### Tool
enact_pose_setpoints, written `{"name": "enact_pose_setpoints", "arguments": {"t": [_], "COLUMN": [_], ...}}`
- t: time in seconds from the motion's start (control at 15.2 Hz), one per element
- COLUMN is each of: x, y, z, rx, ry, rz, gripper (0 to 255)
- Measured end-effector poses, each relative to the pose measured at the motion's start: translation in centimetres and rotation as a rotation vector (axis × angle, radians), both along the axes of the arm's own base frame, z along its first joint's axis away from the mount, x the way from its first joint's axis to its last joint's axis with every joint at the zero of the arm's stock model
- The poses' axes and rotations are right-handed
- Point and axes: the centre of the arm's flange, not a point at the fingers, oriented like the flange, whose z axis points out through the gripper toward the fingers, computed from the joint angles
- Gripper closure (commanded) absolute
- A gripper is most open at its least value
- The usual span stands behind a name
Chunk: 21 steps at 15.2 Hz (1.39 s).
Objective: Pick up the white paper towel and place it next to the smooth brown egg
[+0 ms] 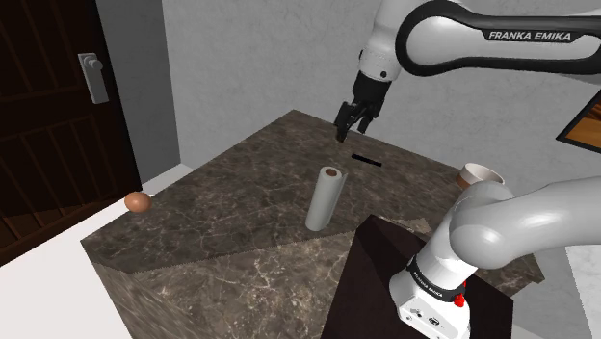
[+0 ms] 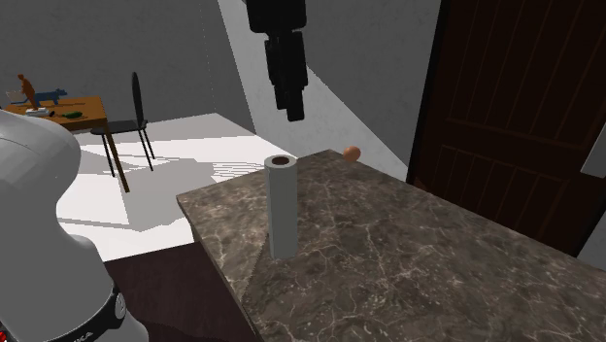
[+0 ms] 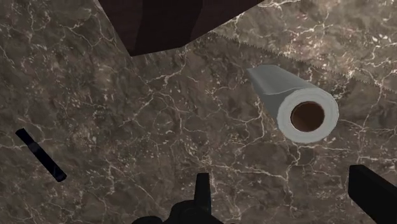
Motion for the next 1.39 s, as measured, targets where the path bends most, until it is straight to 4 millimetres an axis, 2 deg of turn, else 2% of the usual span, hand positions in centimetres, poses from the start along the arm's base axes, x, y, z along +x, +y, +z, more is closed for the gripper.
{"name": "enact_pose_setpoints", "arguments": {"t": [0.46, 0.66, 1.06, 1.39], "x": [1.3, 1.5, 1.7, 1.7], "y": [4.3, 4.6, 4.6, 4.6], "z": [-7.9, -9.8, -12.4, -12.6], "rx": [0.009, 0.01, 0.01, 0.01], "ry": [0.031, 0.034, 0.034, 0.033], "rz": [-0.003, -0.004, -0.004, -0.004], "gripper": [0, 0, 0, 0]}}
